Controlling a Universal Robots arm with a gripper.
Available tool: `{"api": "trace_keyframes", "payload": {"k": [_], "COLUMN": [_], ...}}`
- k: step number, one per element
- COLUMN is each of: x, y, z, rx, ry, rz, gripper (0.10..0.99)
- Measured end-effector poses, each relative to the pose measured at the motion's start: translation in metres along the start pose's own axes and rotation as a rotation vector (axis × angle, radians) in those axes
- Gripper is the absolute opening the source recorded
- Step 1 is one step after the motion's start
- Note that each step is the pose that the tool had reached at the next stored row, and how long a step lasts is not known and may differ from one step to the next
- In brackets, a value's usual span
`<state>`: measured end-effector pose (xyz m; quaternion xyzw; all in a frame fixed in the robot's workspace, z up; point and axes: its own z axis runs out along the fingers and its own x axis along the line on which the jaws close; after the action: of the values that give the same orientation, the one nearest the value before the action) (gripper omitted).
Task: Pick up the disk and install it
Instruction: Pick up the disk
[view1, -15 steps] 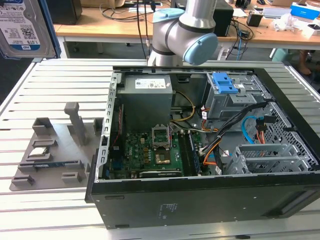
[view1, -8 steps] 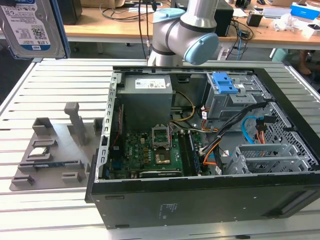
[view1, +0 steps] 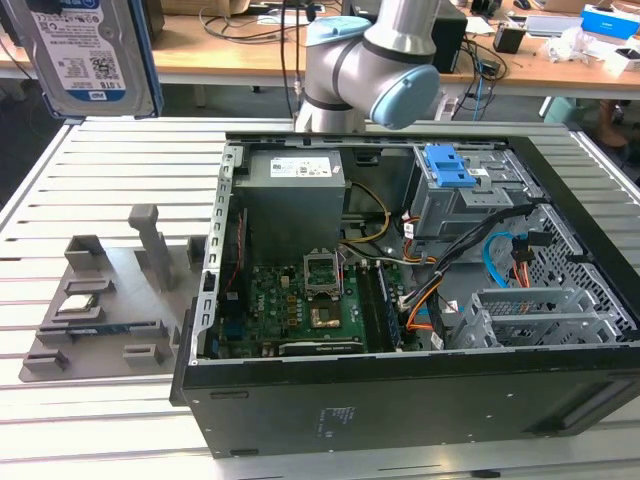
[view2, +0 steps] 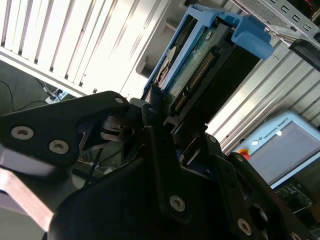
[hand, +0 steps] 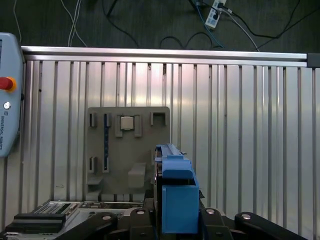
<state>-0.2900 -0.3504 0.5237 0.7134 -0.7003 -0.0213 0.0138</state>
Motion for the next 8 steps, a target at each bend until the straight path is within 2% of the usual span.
{"api": "trace_keyframes", "payload": {"k": [2,8], "x": [0.0001,0.0005], "y": [-0.0045,-0.0285], "z": [-0.0002,-0.0014], "rx": [0.000,0.000], "ry": [0.0000,0.0000], "rz": [0.000,0.000], "gripper": [0.365,0.365]}}
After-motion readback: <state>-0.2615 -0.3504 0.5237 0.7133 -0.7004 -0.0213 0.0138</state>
